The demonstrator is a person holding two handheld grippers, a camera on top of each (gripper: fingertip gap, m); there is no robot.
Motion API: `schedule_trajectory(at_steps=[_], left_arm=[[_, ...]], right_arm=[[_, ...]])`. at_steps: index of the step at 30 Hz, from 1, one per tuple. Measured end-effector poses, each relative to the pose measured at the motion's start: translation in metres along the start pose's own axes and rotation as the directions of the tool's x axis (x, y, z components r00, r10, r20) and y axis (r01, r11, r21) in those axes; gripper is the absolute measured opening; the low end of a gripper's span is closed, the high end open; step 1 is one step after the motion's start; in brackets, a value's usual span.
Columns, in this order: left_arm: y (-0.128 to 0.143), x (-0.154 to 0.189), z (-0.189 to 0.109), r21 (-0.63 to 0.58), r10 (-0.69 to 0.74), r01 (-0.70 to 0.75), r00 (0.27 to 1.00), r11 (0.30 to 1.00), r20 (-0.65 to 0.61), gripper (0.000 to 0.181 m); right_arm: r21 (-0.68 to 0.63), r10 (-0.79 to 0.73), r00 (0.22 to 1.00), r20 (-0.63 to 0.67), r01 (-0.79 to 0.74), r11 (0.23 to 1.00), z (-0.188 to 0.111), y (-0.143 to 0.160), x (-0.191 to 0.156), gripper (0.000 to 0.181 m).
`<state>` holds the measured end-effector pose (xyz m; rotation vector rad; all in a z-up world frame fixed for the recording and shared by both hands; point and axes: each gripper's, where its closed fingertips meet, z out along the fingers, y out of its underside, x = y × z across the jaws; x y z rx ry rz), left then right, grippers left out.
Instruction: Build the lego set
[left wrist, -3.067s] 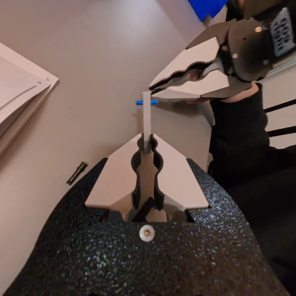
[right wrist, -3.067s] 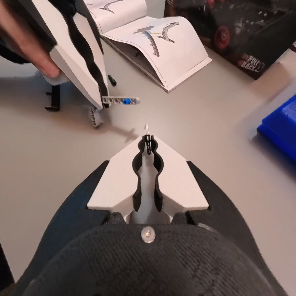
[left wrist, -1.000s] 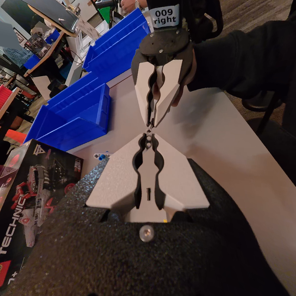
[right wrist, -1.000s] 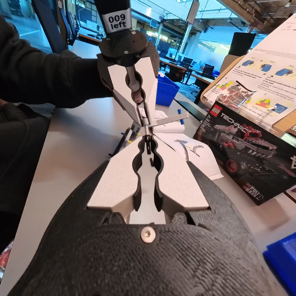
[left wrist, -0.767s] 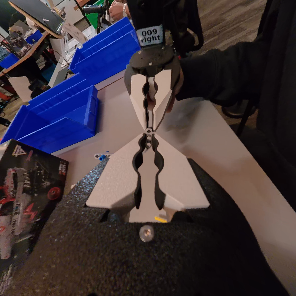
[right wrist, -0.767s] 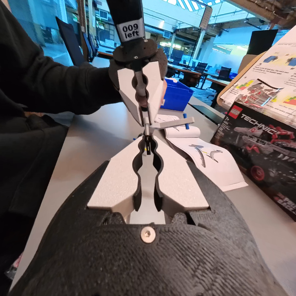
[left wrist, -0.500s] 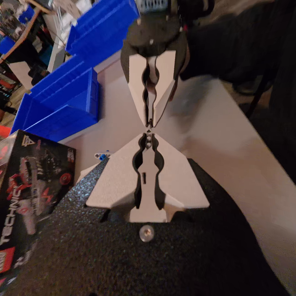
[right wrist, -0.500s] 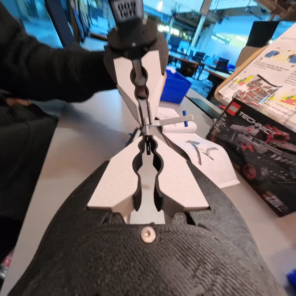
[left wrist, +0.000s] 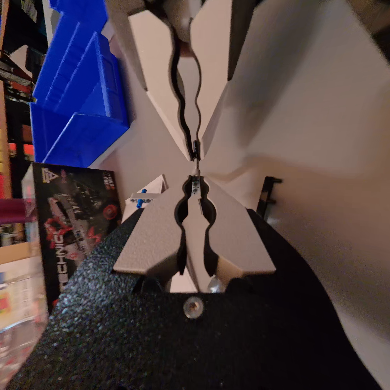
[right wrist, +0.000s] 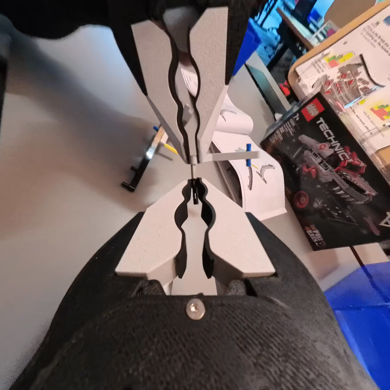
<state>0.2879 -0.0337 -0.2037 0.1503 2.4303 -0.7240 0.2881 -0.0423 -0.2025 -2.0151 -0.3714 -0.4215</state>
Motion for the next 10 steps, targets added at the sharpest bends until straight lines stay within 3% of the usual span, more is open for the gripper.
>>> schedule_trajectory(at_steps=[1,3,8,10], left_arm=[[0.002,0.001,0.003,-0.04,0.048,-0.047,0.999,0.998,0.014,0.005],[0.006,0.005,0.01,-0.087,0.079,-0.078,0.997,0.993,0.009,0.005],[0.008,0.011,0.021,-0.044,-0.188,0.186,0.98,0.982,-0.067,0.005],[0.008,0.007,0.025,-0.03,-0.108,0.107,0.994,0.994,-0.017,0.005]], right_arm=[[-0.04,-0.016,1.0,-0.004,0.015,0.999,0.002,0.004,0.0,0.003],[-0.09,-0.029,1.0,0.001,0.029,0.996,0.006,0.012,-0.002,0.003],[-0.063,0.067,0.996,0.051,-0.064,0.996,0.005,0.021,-0.005,0.003],[-0.047,0.118,0.992,0.047,-0.116,0.992,0.004,0.023,-0.002,0.003]])
